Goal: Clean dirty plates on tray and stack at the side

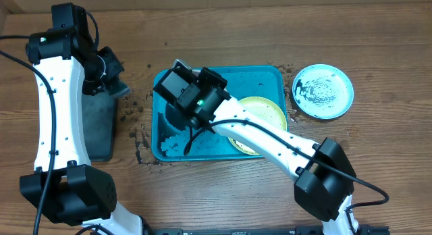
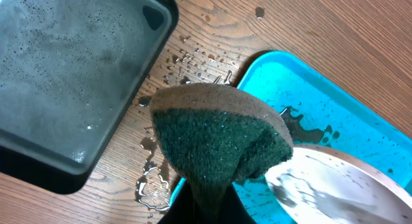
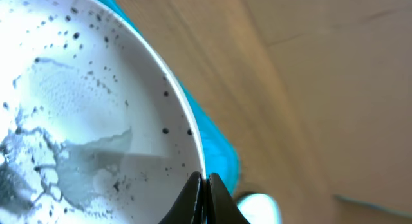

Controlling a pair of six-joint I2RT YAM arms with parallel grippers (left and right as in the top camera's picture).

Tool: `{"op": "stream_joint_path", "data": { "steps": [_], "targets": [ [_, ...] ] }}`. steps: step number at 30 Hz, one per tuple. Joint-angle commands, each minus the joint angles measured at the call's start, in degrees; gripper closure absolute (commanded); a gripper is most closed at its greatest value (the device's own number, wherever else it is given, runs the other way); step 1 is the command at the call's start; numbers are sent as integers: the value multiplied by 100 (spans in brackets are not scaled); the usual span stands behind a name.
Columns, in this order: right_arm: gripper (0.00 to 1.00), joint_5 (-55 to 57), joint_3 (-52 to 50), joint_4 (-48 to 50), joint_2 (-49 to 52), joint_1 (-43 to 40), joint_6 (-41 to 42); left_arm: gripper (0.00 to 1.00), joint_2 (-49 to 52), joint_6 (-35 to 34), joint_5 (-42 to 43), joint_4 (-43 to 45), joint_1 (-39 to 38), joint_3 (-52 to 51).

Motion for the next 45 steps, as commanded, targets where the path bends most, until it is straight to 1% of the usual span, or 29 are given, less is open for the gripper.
{"op": "stream_joint_path", "data": {
  "steps": [1,5,7,9,13,14,16,19,21,26,28,30,35,36,37,38,39,42,43,45],
  "targets": [
    [96,-522,122,24,-339,-210,1058,96,26,-42,39,24,-24,68],
    [96,-592,129,-48,-540,-662,1703,96,26,-42,39,24,-24,68],
    [96,-942,133,-216,-715,-1071,1963,96,26,-42,39,24,-24,68],
    [96,-1572,133,-417,-879,-1534,2162,96,26,-42,42,22,-24,68],
    [96,-3156,133,-909,-1045,-2752,2347,96,31,-39,39,24,-50,68],
    [96,-3403,131,-1062,-1043,-3064,2347,96,33,-39,39,24,-61,68],
    [96,-3676,114,-1416,-1021,-3689,2347,96,33,-42,39,24,-90,68],
    [96,-3713,109,-1993,-1001,-4553,2347,96,35,-39,37,33,-138,68],
    [96,-3713,63,-2208,-986,-5101,2347,96,46,-42,37,59,-173,68],
    [96,-3768,-319,-2092,-986,-6006,2347,96,114,-42,39,155,-291,66],
    [96,-4094,-531,-1840,-986,-6247,2343,96,127,-42,37,195,-341,63],
    [96,-4382,-780,-1502,-986,-6435,2343,96,149,-39,37,249,-393,52],
    [96,-4417,-1399,-866,-975,-6601,2347,96,216,-37,37,282,-520,31],
    [94,-4417,-1497,-776,-975,-6601,2347,96,225,-39,37,289,-544,26],
    [79,-4417,-1613,-686,-975,-6601,2345,96,227,-39,37,295,-568,20],
    [59,-4417,-1698,-640,-975,-6601,2347,96,229,-39,39,313,-584,9],
    [56,-4419,-1764,-627,-975,-6599,2347,96,234,-39,37,321,-601,7],
    [55,-4610,-1821,-723,-975,-6599,2339,96,247,-39,39,343,-638,4],
    [55,-4848,-1821,-765,-977,-6592,2258,96,251,-39,39,352,-654,4],
    [53,-5718,-1818,-824,-977,-6564,1784,96,256,-39,39,367,-673,4]
  ]
}}
